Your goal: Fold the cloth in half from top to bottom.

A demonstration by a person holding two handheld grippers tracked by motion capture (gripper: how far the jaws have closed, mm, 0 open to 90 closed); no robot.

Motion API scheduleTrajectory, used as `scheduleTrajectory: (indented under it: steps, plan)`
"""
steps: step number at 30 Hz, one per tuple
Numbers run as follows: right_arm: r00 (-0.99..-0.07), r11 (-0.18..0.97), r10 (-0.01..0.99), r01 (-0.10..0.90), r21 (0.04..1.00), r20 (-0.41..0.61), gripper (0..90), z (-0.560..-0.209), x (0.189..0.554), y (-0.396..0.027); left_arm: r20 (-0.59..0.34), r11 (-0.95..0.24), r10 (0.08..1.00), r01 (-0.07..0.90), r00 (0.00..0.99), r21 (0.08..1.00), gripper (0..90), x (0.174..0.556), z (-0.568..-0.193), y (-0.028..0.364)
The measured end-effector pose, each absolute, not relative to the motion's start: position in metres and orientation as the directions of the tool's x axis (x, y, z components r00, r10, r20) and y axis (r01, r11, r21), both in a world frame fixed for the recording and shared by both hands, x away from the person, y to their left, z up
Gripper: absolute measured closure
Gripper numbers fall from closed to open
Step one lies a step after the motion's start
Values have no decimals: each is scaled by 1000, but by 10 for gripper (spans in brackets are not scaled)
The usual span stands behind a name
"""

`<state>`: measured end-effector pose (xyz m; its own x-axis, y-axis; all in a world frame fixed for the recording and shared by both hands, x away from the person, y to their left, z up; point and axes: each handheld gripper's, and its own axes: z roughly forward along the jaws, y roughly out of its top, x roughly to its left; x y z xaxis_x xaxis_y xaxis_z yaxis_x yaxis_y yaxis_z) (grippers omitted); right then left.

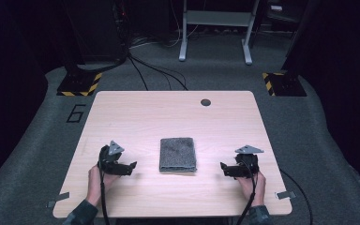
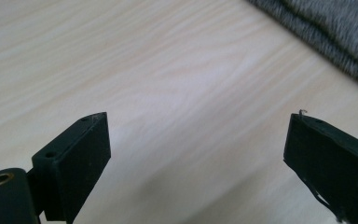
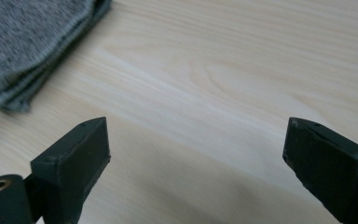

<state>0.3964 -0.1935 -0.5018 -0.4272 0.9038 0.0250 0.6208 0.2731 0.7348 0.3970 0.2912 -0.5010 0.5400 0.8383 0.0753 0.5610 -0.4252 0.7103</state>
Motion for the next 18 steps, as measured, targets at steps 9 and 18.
scheduleTrajectory:
  steps: [9,18]
  plan:
    - [-335,224,942,656,721,12,67,-522,366,-235,60,-353,892,607,448,712,52,369,-527,334]
    - [-311,214,950,657,723,2,17,-530,361,-241,5,-298,905,624,426,723,34,367,-531,344]
